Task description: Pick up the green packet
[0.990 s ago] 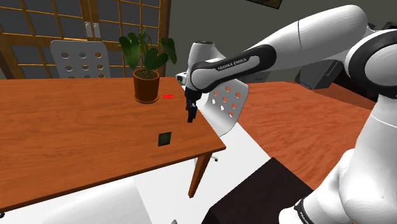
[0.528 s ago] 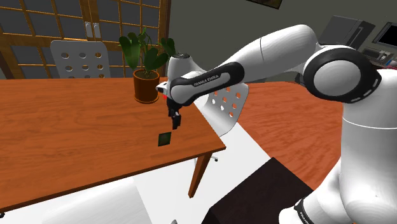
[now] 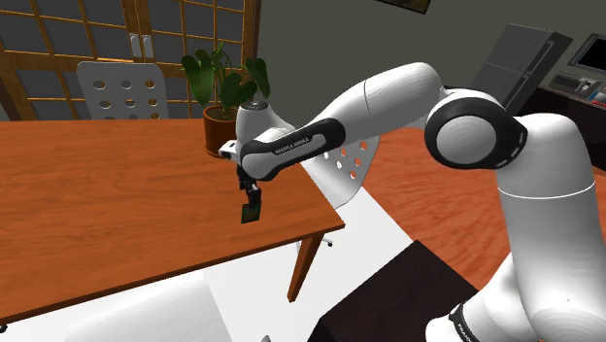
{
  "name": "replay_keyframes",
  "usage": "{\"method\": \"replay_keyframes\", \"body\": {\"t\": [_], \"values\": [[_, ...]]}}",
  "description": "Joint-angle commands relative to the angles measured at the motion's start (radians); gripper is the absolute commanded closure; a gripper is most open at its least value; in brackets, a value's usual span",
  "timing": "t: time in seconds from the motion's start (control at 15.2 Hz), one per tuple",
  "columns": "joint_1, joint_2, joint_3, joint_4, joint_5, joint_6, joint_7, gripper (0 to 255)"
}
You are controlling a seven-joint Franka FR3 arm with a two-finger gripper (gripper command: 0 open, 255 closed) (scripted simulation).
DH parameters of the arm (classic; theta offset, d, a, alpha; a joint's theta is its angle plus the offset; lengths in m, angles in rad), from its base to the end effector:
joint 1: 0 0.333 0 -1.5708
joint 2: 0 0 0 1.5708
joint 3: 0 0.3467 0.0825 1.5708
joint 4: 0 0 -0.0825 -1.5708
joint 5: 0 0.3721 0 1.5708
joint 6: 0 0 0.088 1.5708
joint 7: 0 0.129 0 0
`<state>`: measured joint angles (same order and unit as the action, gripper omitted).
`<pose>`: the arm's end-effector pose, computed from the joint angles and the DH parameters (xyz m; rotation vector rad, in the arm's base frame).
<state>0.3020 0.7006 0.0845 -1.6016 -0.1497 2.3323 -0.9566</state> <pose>0.6634 0.2554 0.2328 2.3305 2.0111 0.0260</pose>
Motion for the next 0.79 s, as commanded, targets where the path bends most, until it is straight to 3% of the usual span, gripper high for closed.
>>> {"method": "replay_keyframes", "body": {"t": [0.0,0.33,0.4,0.73], "values": [[0.002,0.025,-0.002,0.012,-0.003,0.013,0.0,0],[0.004,0.058,-0.005,0.017,-0.007,0.042,0.004,0],[0.004,0.059,-0.005,0.017,-0.007,0.042,0.004,255],[0.004,0.059,-0.005,0.017,-0.007,0.042,0.004,255]]}}
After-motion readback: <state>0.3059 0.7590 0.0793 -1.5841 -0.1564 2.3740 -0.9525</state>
